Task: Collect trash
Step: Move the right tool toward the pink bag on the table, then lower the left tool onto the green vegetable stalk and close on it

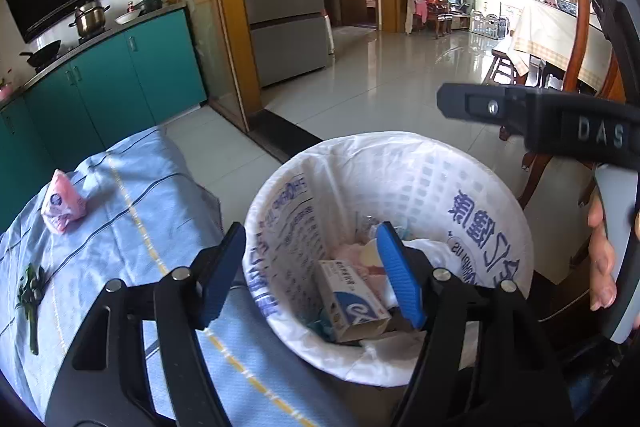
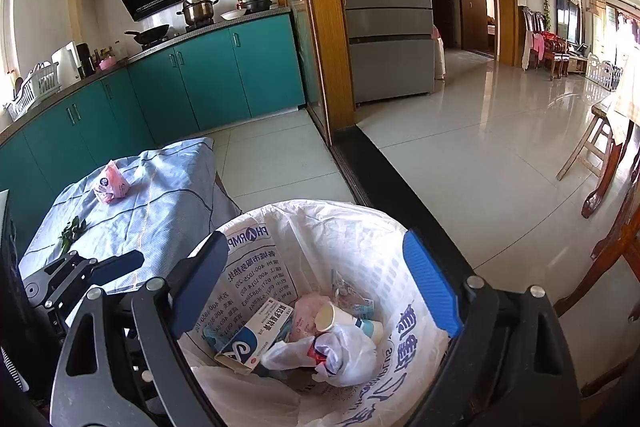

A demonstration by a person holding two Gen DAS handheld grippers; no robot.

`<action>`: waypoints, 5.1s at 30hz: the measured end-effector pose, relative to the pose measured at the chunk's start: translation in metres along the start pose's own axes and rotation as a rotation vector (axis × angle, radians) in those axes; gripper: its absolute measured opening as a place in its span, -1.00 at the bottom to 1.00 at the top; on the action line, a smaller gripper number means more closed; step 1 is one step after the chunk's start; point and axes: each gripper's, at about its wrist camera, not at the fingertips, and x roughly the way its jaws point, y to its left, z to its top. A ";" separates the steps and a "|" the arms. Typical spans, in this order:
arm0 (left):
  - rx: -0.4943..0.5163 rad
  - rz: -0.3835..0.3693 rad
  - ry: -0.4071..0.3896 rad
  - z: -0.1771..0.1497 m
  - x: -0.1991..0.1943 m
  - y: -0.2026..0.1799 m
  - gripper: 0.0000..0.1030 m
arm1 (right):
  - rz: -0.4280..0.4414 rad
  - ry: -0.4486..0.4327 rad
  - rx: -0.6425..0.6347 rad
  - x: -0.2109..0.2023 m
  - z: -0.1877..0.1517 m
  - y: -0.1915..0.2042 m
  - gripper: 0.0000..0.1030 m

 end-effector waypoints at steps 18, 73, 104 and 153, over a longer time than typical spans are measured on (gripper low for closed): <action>-0.426 0.415 0.165 -0.064 -0.065 0.253 0.48 | 0.367 0.142 -0.175 0.122 0.051 0.236 0.87; -0.386 0.324 0.241 -0.087 -0.047 0.285 0.24 | 0.414 0.284 -0.238 0.093 -0.006 0.242 0.73; -0.349 0.328 0.289 -0.079 0.002 0.279 0.36 | 0.371 0.284 -0.482 0.089 -0.043 0.287 0.92; -0.380 0.353 0.235 -0.078 -0.020 0.278 -0.63 | 0.357 0.307 -0.479 0.100 -0.052 0.292 0.92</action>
